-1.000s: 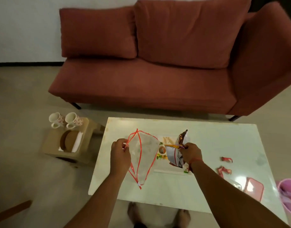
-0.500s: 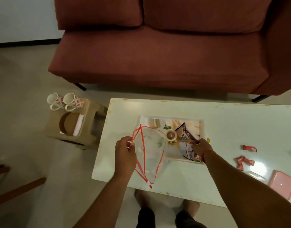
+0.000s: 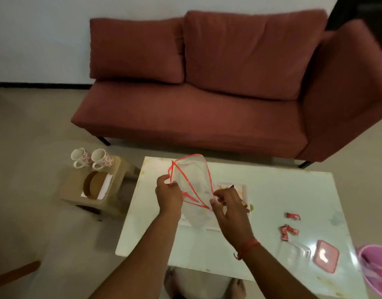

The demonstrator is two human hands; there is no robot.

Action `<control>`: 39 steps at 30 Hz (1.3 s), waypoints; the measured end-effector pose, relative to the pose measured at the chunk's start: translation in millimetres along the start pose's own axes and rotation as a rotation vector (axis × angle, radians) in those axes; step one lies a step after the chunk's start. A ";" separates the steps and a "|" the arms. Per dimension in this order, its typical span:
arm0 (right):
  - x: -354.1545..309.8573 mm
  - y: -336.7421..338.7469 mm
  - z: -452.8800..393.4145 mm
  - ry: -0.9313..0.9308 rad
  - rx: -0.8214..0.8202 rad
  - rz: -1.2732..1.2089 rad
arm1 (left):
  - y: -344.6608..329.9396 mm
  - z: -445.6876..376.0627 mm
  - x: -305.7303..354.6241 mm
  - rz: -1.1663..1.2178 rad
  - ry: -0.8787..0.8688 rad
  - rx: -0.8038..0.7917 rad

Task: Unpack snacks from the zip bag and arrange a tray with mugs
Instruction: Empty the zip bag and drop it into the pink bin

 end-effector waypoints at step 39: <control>-155.5 154.6 -25.3 -0.018 0.168 -0.094 | 7.2 126.8 177.2 -0.533 -1.278 -0.803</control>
Point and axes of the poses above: each hand's wrist, its own z-axis away from the middle knuckle, its own y-axis out of the back of the hand, x = y × z, the point moved 4 cm from there along -z, towards the middle knuckle, and after that the axes turned 6 degrees about z, right-handed, at the moved point
